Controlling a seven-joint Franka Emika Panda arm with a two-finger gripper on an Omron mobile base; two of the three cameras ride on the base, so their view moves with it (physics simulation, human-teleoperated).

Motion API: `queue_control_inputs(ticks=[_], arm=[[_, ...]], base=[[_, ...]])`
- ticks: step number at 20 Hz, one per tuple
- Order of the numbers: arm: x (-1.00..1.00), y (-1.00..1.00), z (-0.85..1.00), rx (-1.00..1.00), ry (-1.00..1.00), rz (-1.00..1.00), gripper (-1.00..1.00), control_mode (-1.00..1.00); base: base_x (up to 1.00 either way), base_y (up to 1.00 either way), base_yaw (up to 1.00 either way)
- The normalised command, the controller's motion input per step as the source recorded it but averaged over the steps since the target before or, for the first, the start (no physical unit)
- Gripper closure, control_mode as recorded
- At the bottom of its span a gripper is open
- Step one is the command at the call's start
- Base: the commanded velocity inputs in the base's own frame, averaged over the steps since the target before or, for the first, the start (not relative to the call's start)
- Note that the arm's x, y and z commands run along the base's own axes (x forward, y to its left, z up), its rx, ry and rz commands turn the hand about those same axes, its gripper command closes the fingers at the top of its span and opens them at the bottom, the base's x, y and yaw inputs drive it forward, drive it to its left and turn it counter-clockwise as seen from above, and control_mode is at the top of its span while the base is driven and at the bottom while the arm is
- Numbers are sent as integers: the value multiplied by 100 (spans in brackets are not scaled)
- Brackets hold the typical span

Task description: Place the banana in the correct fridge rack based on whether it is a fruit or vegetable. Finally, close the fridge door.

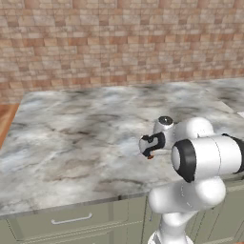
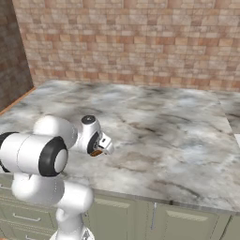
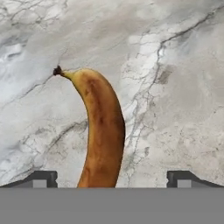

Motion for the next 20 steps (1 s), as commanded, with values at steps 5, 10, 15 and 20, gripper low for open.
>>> queue_control_inputs(ticks=[5,10,15,20], arm=[[50,0,-40,0,0,0,-100,-100],[49,0,-47,0,0,0,100,-100],[13,4,-22,0,-3,0,100,-100],[-13,0,0,0,-1,1,100,-100]], base=[[0,0,0],[0,0,0],[0,0,0],[0,0,0]])
